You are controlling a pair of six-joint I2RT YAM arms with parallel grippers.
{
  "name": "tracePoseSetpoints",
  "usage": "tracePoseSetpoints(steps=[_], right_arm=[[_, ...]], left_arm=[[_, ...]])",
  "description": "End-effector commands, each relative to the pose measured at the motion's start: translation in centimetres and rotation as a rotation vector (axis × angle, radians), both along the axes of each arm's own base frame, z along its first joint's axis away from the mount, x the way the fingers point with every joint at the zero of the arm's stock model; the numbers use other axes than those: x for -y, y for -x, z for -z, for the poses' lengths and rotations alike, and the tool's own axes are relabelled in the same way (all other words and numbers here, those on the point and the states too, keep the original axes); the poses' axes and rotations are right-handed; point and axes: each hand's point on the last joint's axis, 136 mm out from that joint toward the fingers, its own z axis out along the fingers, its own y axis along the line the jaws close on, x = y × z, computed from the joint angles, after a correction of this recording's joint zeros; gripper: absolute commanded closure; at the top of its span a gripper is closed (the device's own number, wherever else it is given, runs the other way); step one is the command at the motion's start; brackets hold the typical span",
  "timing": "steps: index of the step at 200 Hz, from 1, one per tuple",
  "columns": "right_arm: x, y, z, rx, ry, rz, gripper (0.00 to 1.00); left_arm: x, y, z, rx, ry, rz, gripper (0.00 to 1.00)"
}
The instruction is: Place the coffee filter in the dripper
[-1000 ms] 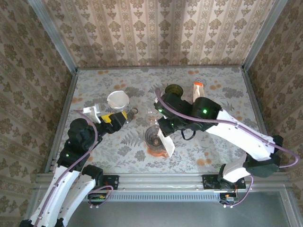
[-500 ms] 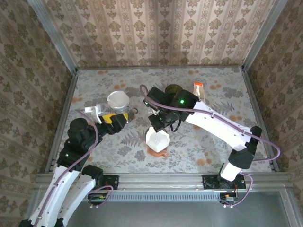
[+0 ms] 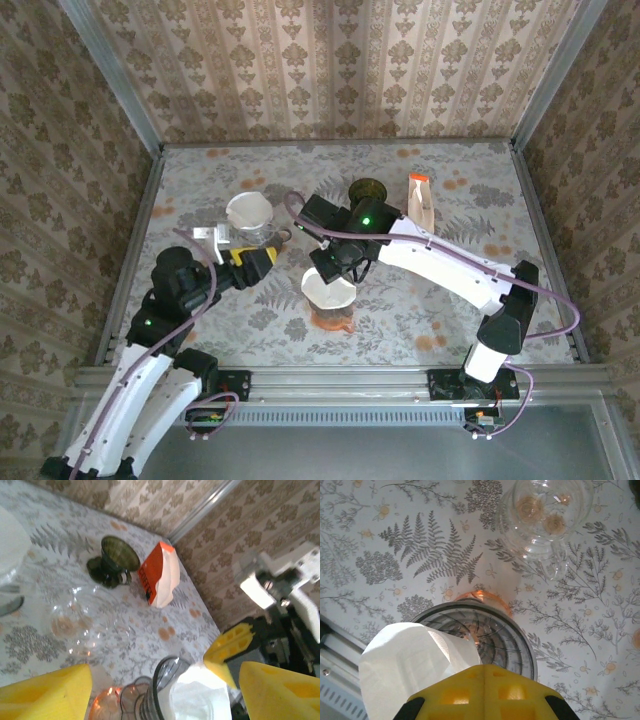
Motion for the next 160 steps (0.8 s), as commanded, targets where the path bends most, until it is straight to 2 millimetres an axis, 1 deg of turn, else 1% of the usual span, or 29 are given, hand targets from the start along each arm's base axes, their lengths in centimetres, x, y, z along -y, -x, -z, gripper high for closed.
tracePoseSetpoints(steps=[1, 6, 10, 30, 45, 73, 97, 127, 160], right_arm=[[0.5, -1.1, 0.3, 0.054, 0.031, 0.018, 1.00], [0.5, -1.2, 0.3, 0.058, 0.033, 0.020, 1.00], [0.6, -1.2, 0.3, 0.060, 0.035, 0.021, 1.00], [0.5, -1.3, 0.3, 0.065, 0.034, 0.024, 1.00], [0.5, -1.3, 0.4, 0.066, 0.034, 0.027, 1.00], [0.6, -1.4, 0.4, 0.069, 0.033, 0.034, 1.00], [0.6, -1.4, 0.5, 0.068, 0.033, 0.037, 1.00], [0.7, -1.3, 0.6, 0.067, 0.031, 0.043, 1.00], [0.8, -1.2, 0.7, 0.066, 0.029, 0.046, 1.00]], left_arm=[[1.5, 1.6, 1.2, -0.036, 0.012, 0.111, 0.22], [1.6, 1.7, 1.4, -0.039, 0.011, 0.116, 0.22], [2.2, 2.3, 1.6, -0.041, 0.008, 0.150, 0.22], [3.4, 3.6, 2.8, -0.061, -0.032, 0.215, 0.22], [3.9, 4.2, 3.8, -0.082, -0.070, 0.244, 0.23], [4.7, 5.1, 5.0, -0.107, -0.094, 0.288, 0.27], [5.2, 5.4, 6.3, -0.141, -0.122, 0.317, 0.32], [5.9, 5.3, 6.7, -0.139, -0.130, 0.329, 0.32], [6.4, 4.9, 7.4, -0.154, -0.144, 0.336, 0.39]])
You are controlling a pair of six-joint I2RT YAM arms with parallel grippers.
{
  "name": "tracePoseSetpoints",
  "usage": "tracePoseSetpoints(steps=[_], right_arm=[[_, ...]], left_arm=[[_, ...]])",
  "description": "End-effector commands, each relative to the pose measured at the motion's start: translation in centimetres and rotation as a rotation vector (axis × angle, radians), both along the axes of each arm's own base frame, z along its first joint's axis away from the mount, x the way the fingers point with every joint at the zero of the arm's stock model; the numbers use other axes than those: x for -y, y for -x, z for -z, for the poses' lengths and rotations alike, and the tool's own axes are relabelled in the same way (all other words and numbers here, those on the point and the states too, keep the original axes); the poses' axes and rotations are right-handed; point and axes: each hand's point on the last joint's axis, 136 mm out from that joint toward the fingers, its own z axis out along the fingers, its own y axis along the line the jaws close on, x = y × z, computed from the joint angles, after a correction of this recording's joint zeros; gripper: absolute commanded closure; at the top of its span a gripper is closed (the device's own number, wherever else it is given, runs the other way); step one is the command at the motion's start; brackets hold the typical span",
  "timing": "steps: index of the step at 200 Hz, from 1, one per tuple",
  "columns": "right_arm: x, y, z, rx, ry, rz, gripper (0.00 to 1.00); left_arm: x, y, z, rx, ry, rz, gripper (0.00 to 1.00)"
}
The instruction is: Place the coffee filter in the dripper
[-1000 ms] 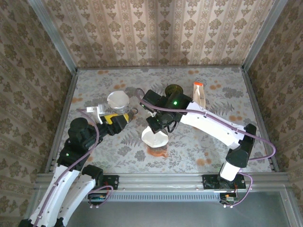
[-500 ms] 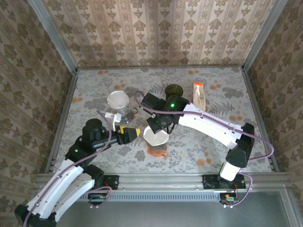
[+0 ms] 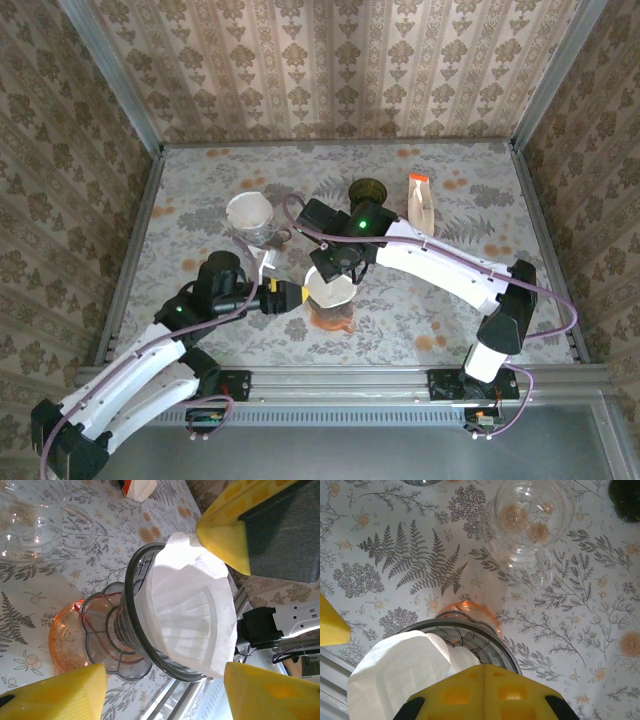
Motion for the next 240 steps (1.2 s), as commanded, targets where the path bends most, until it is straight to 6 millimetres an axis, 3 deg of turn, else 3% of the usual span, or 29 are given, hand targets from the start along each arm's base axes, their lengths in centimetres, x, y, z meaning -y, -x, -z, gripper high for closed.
tracePoseSetpoints(steps=[1, 55, 112, 145, 165, 222, 240], right_arm=[[0.5, -0.2, -0.2, 0.018, 0.002, 0.021, 1.00], [0.6, -0.2, -0.1, 0.023, -0.004, 0.028, 1.00], [0.8, -0.2, 0.0, 0.032, -0.019, 0.040, 0.88], [0.8, 0.0, 0.3, 0.027, -0.027, 0.042, 0.88], [0.8, 0.0, 0.1, 0.032, -0.032, 0.043, 0.88], [0.9, -0.1, -0.1, 0.044, -0.045, 0.050, 0.87], [1.2, -0.3, -0.5, 0.065, -0.046, 0.059, 0.79]], left_arm=[[0.4, -0.2, 0.2, 0.030, -0.003, 0.018, 0.39], [0.5, -0.5, 0.8, 0.019, -0.013, 0.008, 0.43], [0.5, -0.7, 1.0, 0.008, -0.019, -0.001, 0.47], [0.4, -1.1, -0.2, 0.045, 0.000, -0.025, 0.34], [0.5, -1.5, -0.2, 0.043, -0.011, -0.030, 0.32], [1.0, -2.0, 1.0, 0.007, -0.037, -0.025, 0.45], [1.0, -1.8, 1.0, 0.005, -0.038, -0.022, 0.45]])
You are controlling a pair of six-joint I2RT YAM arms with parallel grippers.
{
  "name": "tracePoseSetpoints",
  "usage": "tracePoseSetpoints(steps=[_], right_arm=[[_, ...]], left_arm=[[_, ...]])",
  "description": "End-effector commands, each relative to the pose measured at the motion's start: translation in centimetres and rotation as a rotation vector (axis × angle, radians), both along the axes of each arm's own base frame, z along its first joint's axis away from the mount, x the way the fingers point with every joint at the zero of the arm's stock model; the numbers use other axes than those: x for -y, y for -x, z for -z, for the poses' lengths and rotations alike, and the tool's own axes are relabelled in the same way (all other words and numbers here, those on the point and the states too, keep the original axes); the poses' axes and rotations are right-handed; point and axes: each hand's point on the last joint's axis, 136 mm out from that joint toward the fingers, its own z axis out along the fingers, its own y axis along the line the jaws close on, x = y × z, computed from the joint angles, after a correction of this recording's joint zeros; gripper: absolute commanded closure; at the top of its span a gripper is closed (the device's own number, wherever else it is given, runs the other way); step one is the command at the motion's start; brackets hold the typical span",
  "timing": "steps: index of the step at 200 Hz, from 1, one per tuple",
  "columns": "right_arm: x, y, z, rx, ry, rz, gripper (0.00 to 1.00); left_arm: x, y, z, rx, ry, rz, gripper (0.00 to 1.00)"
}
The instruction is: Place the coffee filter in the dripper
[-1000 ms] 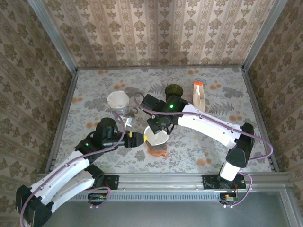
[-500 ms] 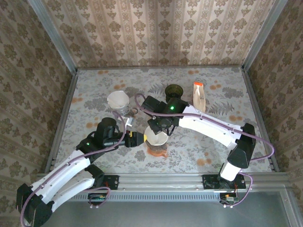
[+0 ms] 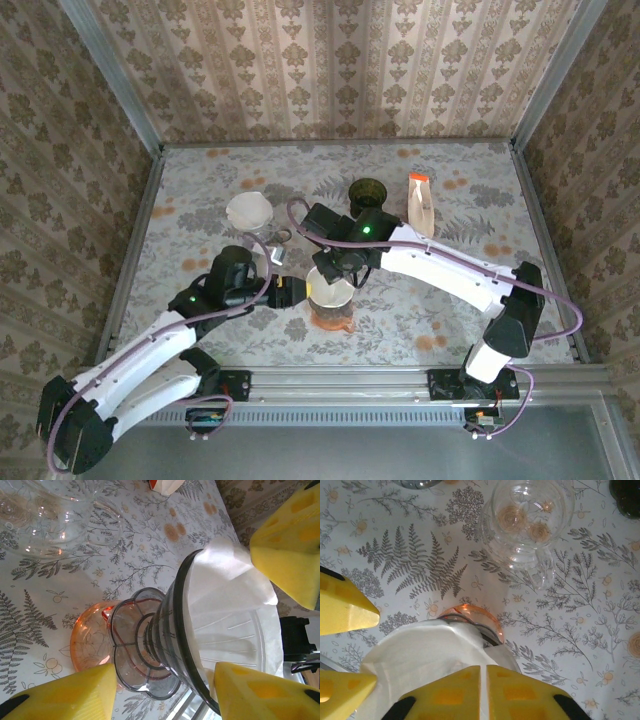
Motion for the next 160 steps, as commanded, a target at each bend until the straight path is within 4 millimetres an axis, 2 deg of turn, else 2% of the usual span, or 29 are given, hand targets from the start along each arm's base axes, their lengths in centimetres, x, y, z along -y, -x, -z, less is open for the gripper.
tracePoseSetpoints(steps=[1, 32, 51, 68, 99, 126, 143, 160], right_arm=[[1.0, -0.4, -1.3, 0.051, -0.014, 0.033, 0.78], [2.2, -0.8, -2.5, 0.105, -0.023, 0.053, 0.47], [2.9, -0.4, -2.0, 0.081, -0.034, 0.063, 0.39], [3.1, 0.3, -0.6, 0.034, -0.031, 0.050, 0.33], [3.0, 1.1, 2.3, -0.026, -0.020, 0.052, 0.30], [3.8, 1.1, 3.5, -0.027, -0.001, 0.094, 0.29], [4.5, 1.0, 3.5, -0.008, 0.005, 0.121, 0.29], [5.3, 0.6, 2.6, 0.035, 0.007, 0.149, 0.29]], left_arm=[[0.4, 0.0, -1.3, 0.039, 0.023, 0.017, 0.45], [0.3, 0.1, -1.4, 0.037, 0.024, 0.018, 0.46], [0.3, 0.0, -1.4, 0.036, 0.025, 0.017, 0.46], [0.4, 0.0, -1.5, 0.037, 0.028, 0.016, 0.46], [0.5, -0.1, -1.4, 0.032, 0.029, 0.015, 0.45], [0.4, -0.1, -1.5, 0.033, 0.029, 0.013, 0.45], [0.4, -0.1, -1.5, 0.032, 0.030, 0.012, 0.45], [0.4, -0.1, -1.5, 0.031, 0.030, 0.012, 0.45]])
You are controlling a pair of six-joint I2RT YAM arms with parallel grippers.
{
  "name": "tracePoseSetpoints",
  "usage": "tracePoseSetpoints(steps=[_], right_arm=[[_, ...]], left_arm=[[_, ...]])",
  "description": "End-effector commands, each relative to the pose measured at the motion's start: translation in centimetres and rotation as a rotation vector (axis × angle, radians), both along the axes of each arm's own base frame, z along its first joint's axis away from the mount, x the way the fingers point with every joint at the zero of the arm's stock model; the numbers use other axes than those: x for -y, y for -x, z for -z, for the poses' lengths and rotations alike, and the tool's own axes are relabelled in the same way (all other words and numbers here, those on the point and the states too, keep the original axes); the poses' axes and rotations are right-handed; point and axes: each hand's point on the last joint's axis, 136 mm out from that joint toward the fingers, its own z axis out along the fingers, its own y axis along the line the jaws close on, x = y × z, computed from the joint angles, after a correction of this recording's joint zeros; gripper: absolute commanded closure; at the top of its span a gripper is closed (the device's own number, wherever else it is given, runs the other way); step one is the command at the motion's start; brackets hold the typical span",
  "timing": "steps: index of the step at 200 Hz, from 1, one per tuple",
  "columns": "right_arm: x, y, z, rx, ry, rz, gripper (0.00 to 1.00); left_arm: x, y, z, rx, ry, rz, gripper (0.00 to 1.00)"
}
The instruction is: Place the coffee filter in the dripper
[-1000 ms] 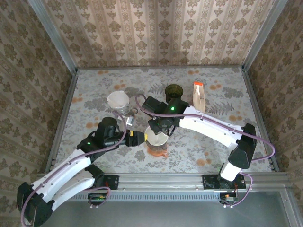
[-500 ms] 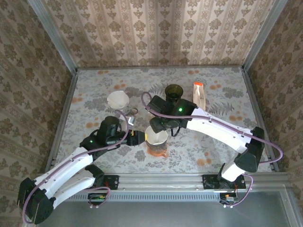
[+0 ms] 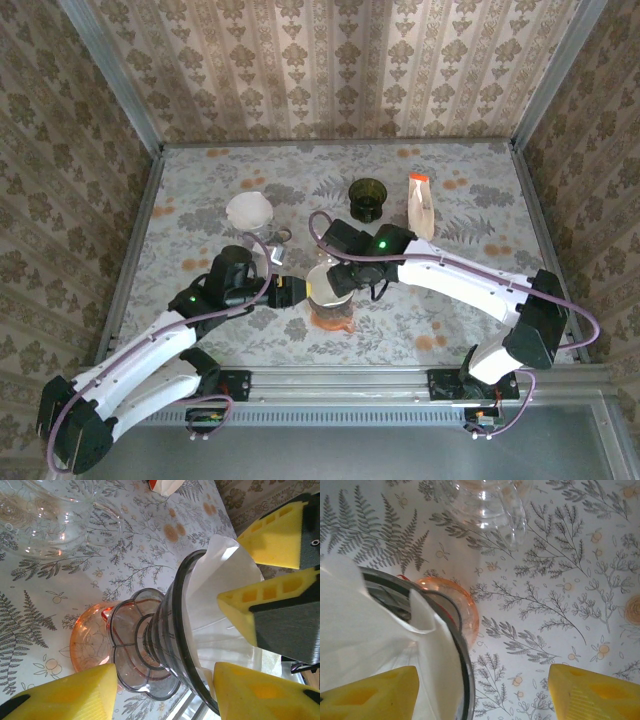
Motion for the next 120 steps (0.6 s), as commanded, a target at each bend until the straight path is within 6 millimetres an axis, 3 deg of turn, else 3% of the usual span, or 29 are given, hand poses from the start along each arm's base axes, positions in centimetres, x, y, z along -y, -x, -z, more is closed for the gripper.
tracePoseSetpoints(steps=[1, 51, 87, 120], right_arm=[[1.1, -0.8, -1.7, 0.080, -0.023, 0.067, 0.29], [2.3, -1.3, -2.8, 0.122, -0.016, 0.113, 0.30], [-0.8, -0.4, -2.4, 0.081, -0.104, 0.019, 0.26], [-1.8, -0.4, -0.5, 0.040, -0.088, 0.007, 0.26]], left_arm=[[0.4, -0.1, -1.5, 0.031, 0.029, 0.013, 0.45], [0.4, 0.1, -1.4, 0.026, 0.026, 0.014, 0.45], [0.4, 0.0, -1.6, 0.028, 0.031, 0.012, 0.43], [0.5, 0.0, -1.6, 0.027, 0.029, 0.012, 0.43]])
